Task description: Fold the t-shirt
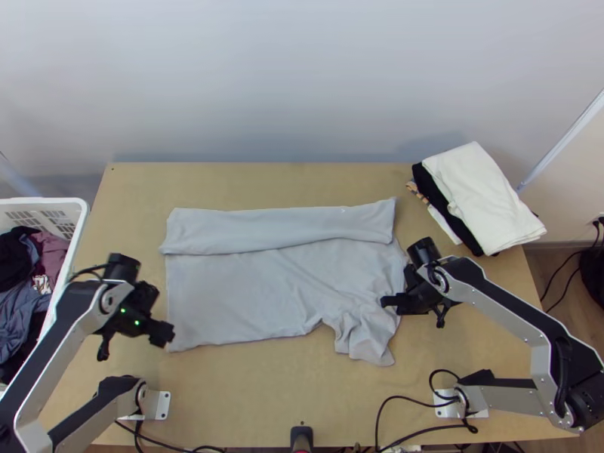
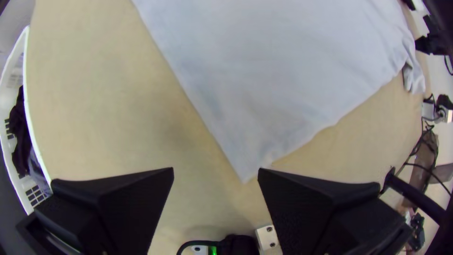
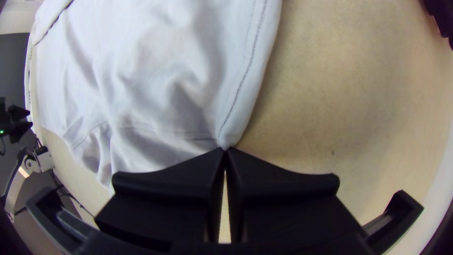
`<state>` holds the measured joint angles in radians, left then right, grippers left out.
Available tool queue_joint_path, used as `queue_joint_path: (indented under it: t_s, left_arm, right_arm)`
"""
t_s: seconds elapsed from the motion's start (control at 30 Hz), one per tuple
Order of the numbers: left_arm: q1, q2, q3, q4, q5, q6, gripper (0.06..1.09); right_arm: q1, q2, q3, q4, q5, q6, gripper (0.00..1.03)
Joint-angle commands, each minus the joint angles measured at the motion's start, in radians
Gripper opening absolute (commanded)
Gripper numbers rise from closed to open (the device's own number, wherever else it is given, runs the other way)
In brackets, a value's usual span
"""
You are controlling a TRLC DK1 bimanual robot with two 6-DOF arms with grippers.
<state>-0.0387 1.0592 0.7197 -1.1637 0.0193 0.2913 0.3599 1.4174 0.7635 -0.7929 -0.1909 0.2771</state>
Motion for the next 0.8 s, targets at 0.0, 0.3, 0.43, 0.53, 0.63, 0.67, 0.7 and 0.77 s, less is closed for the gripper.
queue_joint_path:
  t_s: [0.0,0.3,0.43,0.53,0.63,0.67,0.7,0.77]
  left_arm:
    - [-0.015,0.038,-0.035,-0.007,0.008,0.042,0.81]
    - [-0.044,0.128,-0.052,-0.005,0.008,0.062,0.80]
    - [-0.078,0.140,-0.048,0.002,0.010,0.062,0.80]
    - [-0.098,0.156,-0.045,0.004,0.031,0.063,0.80]
    - [-0.101,0.179,-0.046,0.002,0.068,0.085,0.80]
    - [-0.101,0.193,-0.048,0.004,0.068,0.086,0.80]
    - [-0.101,0.206,-0.048,0.004,0.070,0.088,0.80]
    - [-0.102,0.220,-0.051,0.010,0.071,0.089,0.80]
  right_arm:
    - [0.005,-0.015,-0.010,0.003,0.007,0.010,0.03]
    - [0.007,-0.015,-0.010,0.003,0.010,0.008,0.03]
    - [0.007,-0.015,-0.016,0.003,0.016,0.008,0.03]
    - [0.007,-0.014,-0.020,0.003,0.019,0.008,0.03]
    - [0.005,-0.014,-0.018,0.003,0.022,0.008,0.03]
    - [0.005,-0.014,-0.018,0.003,0.022,0.008,0.03]
    - [0.005,-0.015,-0.018,0.003,0.024,0.008,0.03]
    - [0.005,-0.018,-0.020,0.003,0.024,0.008,0.03]
